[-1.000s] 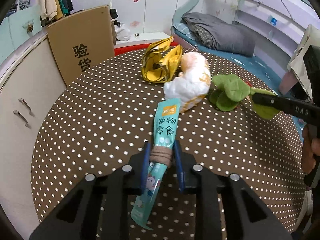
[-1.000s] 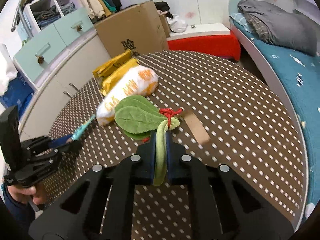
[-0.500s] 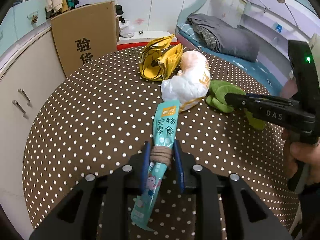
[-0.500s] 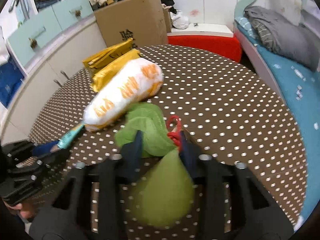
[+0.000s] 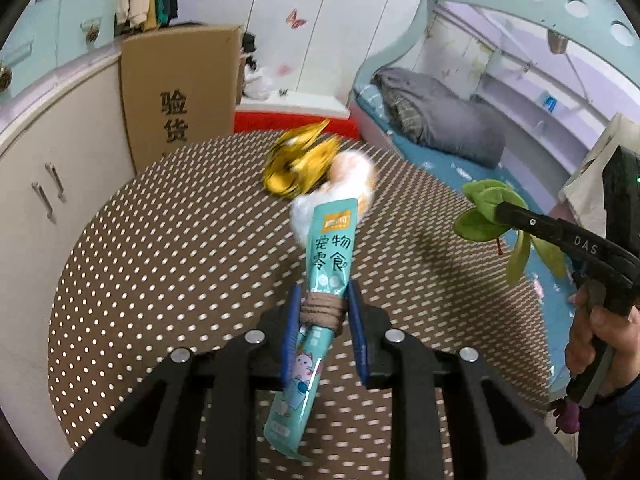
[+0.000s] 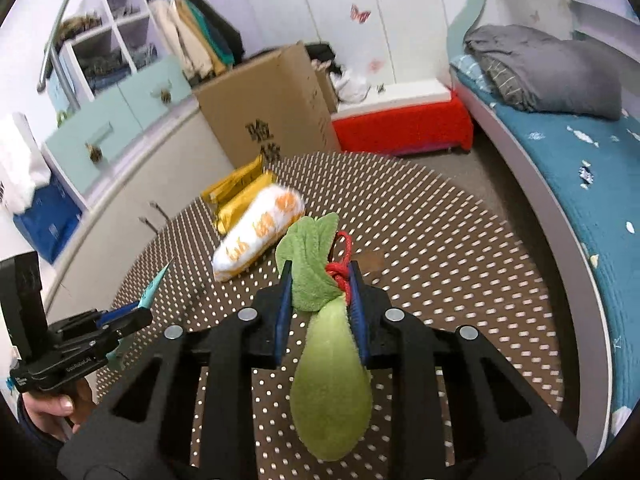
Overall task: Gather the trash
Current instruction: 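Carry the teal tube in the left tool and the green plush in the right toward the bin, then open the left tool over the bin while the right drops the green plush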
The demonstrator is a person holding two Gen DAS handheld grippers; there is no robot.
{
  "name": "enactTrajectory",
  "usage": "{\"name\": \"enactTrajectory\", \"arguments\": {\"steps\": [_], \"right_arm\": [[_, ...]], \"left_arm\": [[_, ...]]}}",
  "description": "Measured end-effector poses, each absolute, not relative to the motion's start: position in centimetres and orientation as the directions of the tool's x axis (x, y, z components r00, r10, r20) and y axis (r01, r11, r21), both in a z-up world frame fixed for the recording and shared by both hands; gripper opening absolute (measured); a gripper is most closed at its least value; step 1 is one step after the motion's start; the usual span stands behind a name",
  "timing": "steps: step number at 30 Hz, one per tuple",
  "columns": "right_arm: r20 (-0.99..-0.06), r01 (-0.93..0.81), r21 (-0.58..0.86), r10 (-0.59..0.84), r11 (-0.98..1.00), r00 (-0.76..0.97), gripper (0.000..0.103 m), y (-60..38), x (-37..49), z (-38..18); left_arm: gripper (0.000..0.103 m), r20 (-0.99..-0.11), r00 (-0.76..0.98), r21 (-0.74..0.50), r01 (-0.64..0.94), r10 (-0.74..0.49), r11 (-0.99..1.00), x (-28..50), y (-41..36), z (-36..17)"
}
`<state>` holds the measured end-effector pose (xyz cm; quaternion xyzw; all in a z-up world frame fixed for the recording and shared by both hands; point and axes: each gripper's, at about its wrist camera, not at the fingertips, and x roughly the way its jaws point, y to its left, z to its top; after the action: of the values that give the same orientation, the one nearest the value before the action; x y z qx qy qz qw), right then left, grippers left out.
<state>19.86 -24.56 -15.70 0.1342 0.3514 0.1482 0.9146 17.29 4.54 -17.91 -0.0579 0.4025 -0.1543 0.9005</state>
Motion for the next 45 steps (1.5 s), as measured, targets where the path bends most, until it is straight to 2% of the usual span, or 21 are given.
{"name": "enactTrajectory", "arguments": {"steps": [9,19,24,28,39,42,44,45], "right_arm": [[-0.503,-0.125,0.405,0.334,0.906,0.797,0.025,-31.3,16.6,-12.0],[-0.481,0.049,0.44,0.189,0.897,0.856,0.025,-41.1,12.8,-12.1],[-0.505,0.16,0.453,0.104,0.877,0.857,0.025,-45.8,11.3,-13.5],[-0.56,0.254,0.46,0.056,0.851,0.827,0.026,-49.0,11.1,-16.1],[-0.725,0.422,0.509,0.11,0.75,0.68,0.026,-53.5,14.4,-28.2],[-0.758,0.459,0.52,0.141,0.721,0.637,0.03,-54.2,15.8,-32.0],[-0.774,0.493,0.535,0.164,0.686,0.611,0.054,-54.7,16.5,-34.6],[-0.774,0.503,0.546,0.173,0.67,0.61,0.059,-54.9,16.5,-35.3]], "left_arm": [[0.023,-0.634,0.663,-0.222,0.337,-0.398,0.915,17.0,-2.2,-12.9],[0.023,-0.598,0.608,-0.245,0.481,-0.522,0.842,17.7,-12.4,-10.8],[0.023,-0.594,0.563,-0.282,0.522,-0.574,0.805,18.7,-17.5,-11.1],[0.023,-0.613,0.502,-0.312,0.556,-0.61,0.77,19.1,-21.6,-12.3],[0.023,-0.711,0.339,-0.349,0.591,-0.616,0.727,20.6,-31.1,-18.1],[0.023,-0.731,0.313,-0.346,0.596,-0.606,0.725,21.2,-33.1,-19.4],[0.023,-0.742,0.3,-0.343,0.599,-0.599,0.724,21.5,-33.9,-20.1],[0.023,-0.75,0.291,-0.342,0.597,-0.593,0.726,21.8,-34.5,-20.7]]}}
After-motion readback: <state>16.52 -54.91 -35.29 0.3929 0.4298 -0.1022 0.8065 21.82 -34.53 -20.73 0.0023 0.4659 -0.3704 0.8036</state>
